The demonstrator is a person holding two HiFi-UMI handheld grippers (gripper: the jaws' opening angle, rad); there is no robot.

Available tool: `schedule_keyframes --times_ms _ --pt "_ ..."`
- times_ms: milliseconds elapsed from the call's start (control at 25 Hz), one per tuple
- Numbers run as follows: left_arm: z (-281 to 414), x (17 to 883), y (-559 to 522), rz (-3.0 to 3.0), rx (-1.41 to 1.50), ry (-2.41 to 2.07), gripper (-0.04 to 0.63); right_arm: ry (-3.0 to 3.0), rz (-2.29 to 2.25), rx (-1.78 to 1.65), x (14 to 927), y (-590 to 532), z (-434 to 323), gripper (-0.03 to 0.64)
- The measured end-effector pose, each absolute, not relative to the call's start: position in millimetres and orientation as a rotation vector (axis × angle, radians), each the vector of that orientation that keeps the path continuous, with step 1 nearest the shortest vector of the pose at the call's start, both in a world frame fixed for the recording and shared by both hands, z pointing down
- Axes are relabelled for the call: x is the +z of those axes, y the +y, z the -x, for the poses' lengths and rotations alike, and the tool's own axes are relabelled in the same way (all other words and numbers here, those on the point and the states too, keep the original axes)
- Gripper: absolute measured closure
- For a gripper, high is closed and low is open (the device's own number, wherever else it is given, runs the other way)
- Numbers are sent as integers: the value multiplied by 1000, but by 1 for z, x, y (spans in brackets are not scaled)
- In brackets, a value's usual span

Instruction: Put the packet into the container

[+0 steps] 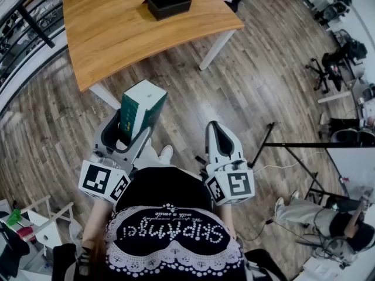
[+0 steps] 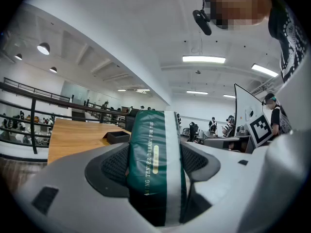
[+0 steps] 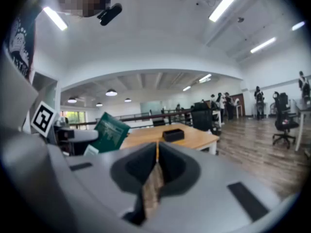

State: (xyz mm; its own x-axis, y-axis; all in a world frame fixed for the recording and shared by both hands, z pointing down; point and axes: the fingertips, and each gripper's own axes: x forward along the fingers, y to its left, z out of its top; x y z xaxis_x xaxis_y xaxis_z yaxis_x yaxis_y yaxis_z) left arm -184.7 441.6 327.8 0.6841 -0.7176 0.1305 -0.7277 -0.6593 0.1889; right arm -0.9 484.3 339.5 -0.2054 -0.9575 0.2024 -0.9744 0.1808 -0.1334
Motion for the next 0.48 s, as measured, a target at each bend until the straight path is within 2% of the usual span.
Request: schedule_keyframes --times_ms 480 --pt "175 323 440 -2675 58 -1158 247 -2349 -1958 370 338 485 -11 580"
